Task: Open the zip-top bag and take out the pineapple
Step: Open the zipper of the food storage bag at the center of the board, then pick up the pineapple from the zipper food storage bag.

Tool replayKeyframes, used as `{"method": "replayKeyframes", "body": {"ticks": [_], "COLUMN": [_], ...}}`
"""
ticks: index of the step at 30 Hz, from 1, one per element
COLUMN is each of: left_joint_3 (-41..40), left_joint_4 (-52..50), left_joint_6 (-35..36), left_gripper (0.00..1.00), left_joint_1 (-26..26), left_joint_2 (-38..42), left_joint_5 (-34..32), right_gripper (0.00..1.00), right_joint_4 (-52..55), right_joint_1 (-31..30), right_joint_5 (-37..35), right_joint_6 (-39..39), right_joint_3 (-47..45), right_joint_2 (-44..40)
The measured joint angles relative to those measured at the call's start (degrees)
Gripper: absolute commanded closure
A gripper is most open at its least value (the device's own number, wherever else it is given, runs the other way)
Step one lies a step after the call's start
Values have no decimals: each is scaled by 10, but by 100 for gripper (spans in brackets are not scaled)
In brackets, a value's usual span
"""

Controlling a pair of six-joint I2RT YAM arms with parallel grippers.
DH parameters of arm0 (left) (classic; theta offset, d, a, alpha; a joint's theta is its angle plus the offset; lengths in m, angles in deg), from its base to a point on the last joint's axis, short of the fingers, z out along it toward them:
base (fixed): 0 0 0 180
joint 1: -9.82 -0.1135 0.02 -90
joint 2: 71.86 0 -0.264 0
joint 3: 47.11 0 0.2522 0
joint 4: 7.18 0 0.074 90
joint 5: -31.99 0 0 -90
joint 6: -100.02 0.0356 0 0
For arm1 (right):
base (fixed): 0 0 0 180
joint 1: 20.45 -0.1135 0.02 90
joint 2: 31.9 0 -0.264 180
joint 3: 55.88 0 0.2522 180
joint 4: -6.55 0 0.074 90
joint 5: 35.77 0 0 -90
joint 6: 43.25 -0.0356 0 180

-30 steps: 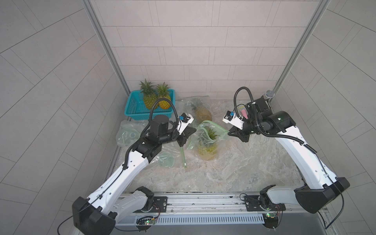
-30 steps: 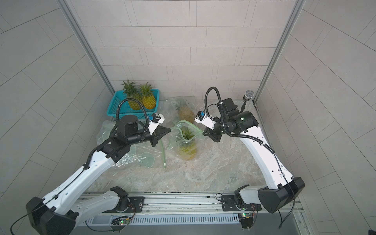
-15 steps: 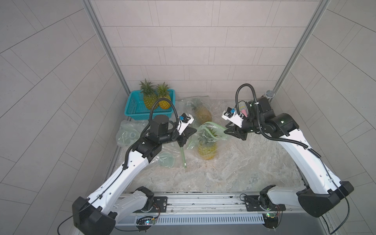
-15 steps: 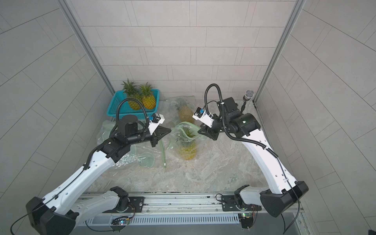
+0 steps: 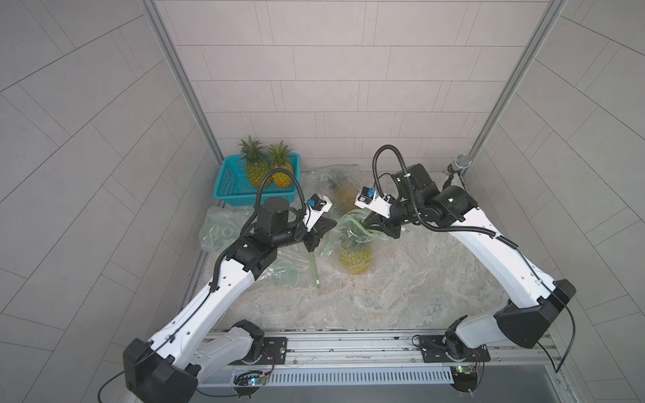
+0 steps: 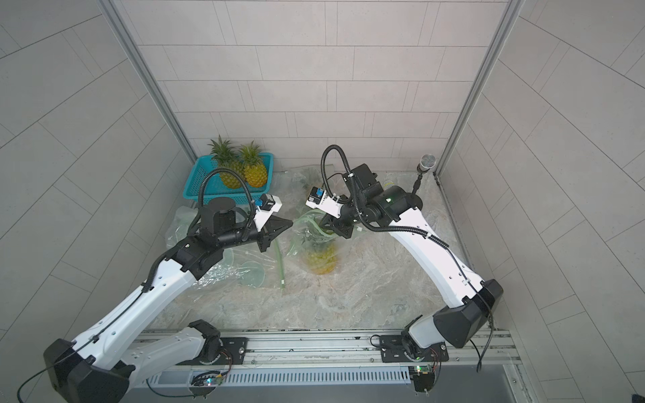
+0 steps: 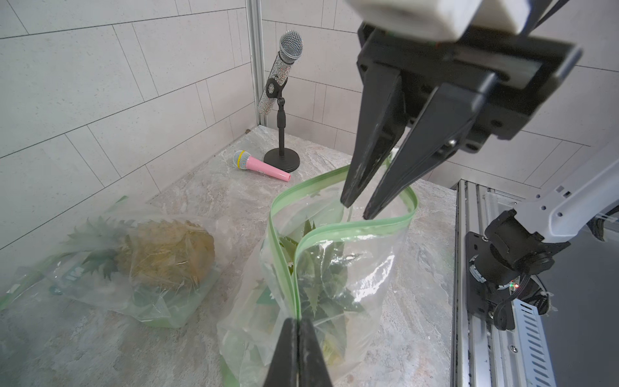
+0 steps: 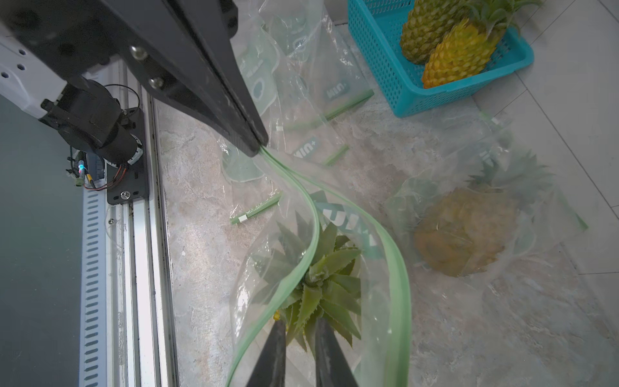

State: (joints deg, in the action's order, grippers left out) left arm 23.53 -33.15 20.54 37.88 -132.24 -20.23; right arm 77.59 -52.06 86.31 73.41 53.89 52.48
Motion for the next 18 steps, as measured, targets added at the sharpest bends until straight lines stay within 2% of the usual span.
{"method": "replayKeyframes", "body": {"ticks": [4, 11, 18], "left_joint_3": [0, 0, 0], "left_joint_4": [-1, -1, -1], "left_joint_6": [0, 0, 0], "left_gripper": [100, 100, 100], "left_joint_1": [0, 0, 0], "left_joint_2": [1, 2, 2], "left_joint_5": [-2, -4, -4], "right_gripper": [77, 58, 51], "right_joint_4": [0, 2, 4], "right_joint_1": [-5, -11, -25], "right_joint_5": [-10, -16, -17], "right_joint_6": [-2, -8, -7], "right_joint_3": [1, 5, 11], "right_joint_2": [16, 46, 75]}}
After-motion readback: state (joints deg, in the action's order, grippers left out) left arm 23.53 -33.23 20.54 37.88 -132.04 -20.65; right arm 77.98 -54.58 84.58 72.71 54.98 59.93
